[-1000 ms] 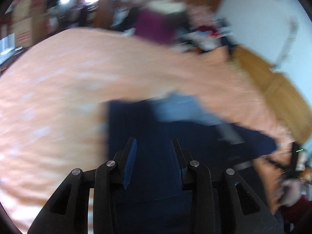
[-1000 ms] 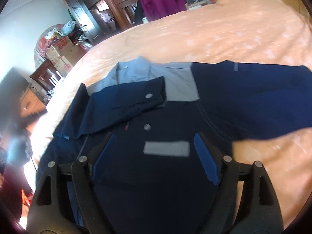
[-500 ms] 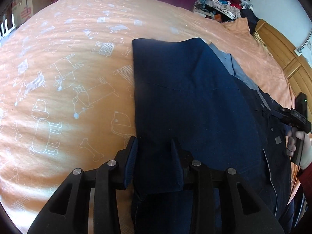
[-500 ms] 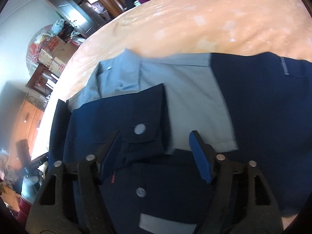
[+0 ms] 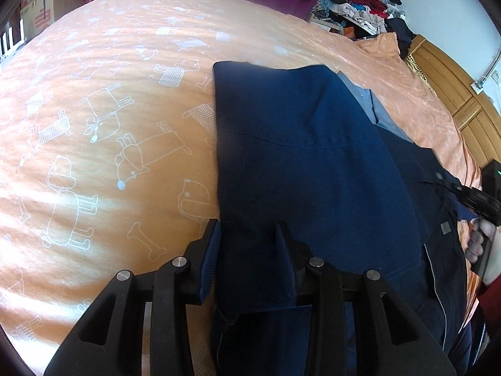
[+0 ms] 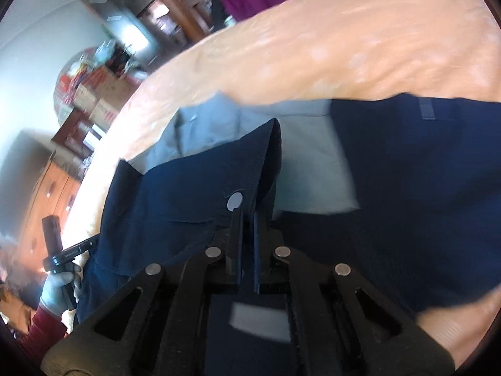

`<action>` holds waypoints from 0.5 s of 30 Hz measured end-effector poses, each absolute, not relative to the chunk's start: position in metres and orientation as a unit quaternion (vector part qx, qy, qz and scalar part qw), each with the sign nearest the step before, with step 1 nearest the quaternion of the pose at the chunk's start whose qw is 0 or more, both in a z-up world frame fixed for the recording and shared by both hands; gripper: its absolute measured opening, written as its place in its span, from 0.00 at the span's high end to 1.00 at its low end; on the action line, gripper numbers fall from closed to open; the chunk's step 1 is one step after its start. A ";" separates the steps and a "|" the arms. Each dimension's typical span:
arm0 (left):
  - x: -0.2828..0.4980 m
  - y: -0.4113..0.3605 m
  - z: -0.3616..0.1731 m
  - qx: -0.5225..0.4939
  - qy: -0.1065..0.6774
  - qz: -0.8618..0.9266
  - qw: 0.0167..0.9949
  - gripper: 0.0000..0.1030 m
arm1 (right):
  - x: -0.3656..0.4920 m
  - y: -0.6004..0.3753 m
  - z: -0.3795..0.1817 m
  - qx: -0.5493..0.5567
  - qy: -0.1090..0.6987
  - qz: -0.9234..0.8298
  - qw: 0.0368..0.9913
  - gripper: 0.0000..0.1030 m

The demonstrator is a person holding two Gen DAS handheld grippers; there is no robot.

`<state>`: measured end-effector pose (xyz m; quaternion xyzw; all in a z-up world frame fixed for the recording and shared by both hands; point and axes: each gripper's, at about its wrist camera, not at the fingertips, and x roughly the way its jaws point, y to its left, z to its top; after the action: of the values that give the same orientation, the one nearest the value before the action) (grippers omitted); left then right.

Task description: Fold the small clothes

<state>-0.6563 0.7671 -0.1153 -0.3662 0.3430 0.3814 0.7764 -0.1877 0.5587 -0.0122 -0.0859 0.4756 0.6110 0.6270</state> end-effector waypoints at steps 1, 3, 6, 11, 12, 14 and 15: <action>-0.656 0.767 -0.115 -0.366 0.343 0.382 0.776 0.62 | -0.183 0.555 -0.018 -0.088 0.483 0.603 0.629 0.97; -0.653 0.767 -0.116 -0.364 0.344 0.383 0.776 0.60 | -0.178 0.553 -0.031 -0.096 0.496 0.587 0.633 1.00; -0.653 0.767 -0.116 -0.365 0.343 0.383 0.777 0.59 | -0.176 0.547 -0.038 -0.095 0.507 0.580 0.631 0.99; -0.653 0.767 -0.118 -0.367 0.340 0.383 0.776 0.59 | -0.188 0.536 -0.015 -0.131 0.449 0.554 0.689 0.93; -0.653 0.766 -0.118 -0.366 0.340 0.384 0.776 0.59 | -0.191 0.533 -0.004 -0.120 0.429 0.561 0.697 0.93; -0.652 0.765 -0.117 -0.362 0.341 0.387 0.776 0.59 | -0.202 0.538 0.004 -0.111 0.419 0.595 0.677 0.93; -0.652 0.765 -0.118 -0.361 0.342 0.387 0.776 0.59 | -0.208 0.545 0.000 -0.115 0.425 0.611 0.658 0.93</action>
<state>-0.6515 0.7646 -0.1175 -0.3607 0.3420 0.3874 0.7764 -0.2080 0.5449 -0.0002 -0.1149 0.4254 0.6108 0.6579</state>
